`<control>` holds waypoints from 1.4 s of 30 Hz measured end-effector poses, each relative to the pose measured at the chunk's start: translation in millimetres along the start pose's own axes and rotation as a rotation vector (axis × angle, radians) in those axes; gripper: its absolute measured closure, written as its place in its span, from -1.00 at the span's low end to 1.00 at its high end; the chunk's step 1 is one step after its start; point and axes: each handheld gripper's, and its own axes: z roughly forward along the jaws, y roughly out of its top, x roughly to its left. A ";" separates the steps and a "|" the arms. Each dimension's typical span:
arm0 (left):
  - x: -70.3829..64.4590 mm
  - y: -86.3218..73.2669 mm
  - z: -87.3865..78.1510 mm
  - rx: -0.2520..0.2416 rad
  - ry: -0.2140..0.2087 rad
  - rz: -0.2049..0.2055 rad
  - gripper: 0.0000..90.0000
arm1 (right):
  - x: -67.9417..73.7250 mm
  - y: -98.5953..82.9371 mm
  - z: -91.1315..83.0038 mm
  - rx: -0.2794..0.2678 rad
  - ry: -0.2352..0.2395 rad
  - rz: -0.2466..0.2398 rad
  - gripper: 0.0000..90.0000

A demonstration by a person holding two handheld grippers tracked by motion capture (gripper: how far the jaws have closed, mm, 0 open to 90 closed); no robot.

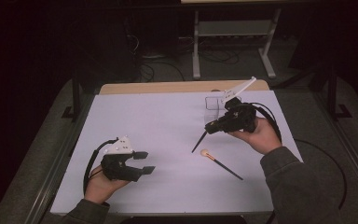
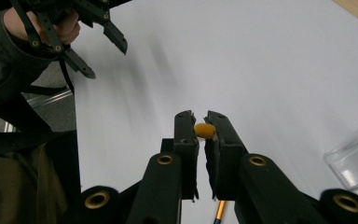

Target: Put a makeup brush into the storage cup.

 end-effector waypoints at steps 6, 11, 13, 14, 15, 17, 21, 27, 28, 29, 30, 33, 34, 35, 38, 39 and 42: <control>1.6 -3.2 -1.1 0.000 0.008 -0.009 -0.20 | -5.9 7.1 -7.9 0.008 -0.023 -0.001 0.83; 4.9 -6.4 -2.8 0.002 0.018 -0.014 -0.22 | -9.3 14.0 -12.5 0.014 -0.046 -0.005 0.83; 5.2 -6.8 -3.3 0.000 0.019 -0.016 -0.22 | -9.6 16.5 -13.6 0.015 -0.046 -0.003 0.83; 5.4 -6.9 -3.4 0.000 0.019 -0.016 -0.22 | -9.4 17.7 -14.1 0.018 -0.048 0.004 0.83; 5.4 -6.9 -3.4 0.000 0.019 -0.016 -0.23 | -9.4 17.7 -14.1 0.018 -0.048 0.004 0.83; 6.1 -7.7 -3.5 0.003 0.023 -0.017 -0.24 | -11.6 20.1 -14.9 0.017 -0.055 -0.005 0.83; 6.6 -8.8 -3.4 0.004 0.023 -0.027 -0.25 | -13.8 24.1 -16.6 0.020 -0.054 0.008 0.83; 7.2 -9.1 -3.6 0.002 0.023 -0.025 -0.27 | -20.0 30.5 -21.6 0.027 -0.078 0.005 0.83; 7.2 -9.1 -3.6 0.002 0.023 -0.025 -0.27 | -20.0 30.5 -21.6 0.027 -0.078 0.005 0.83; 7.1 -9.0 -3.8 0.002 0.022 -0.025 -0.28 | -22.5 33.0 -23.9 0.026 -0.091 0.001 0.83; 6.7 -8.6 -4.3 0.000 0.021 -0.024 -0.28 | -23.4 34.3 -25.6 0.027 -0.090 0.004 0.83; 7.0 -8.6 -4.7 -0.003 0.024 -0.019 -0.28 | -27.1 37.9 -29.7 0.025 -0.111 0.003 0.83; 7.2 -8.7 -4.7 -0.003 0.024 -0.019 -0.28 | -27.8 38.8 -31.0 0.023 -0.108 0.008 0.83; 7.2 -8.7 -4.7 -0.003 0.024 -0.019 -0.28 | -27.8 38.8 -31.0 0.023 -0.108 0.008 0.83; 7.6 -9.3 -5.0 -0.002 0.026 -0.018 -0.28 | -31.9 42.3 -35.1 0.023 -0.124 0.017 0.83; 7.8 -9.3 -5.3 -0.002 0.026 -0.020 -0.28 | -32.5 43.8 -36.3 0.024 -0.129 0.028 0.83; 7.9 -9.2 -5.8 -0.004 0.024 -0.023 -0.29 | -39.5 48.9 -39.6 0.020 -0.153 0.023 0.83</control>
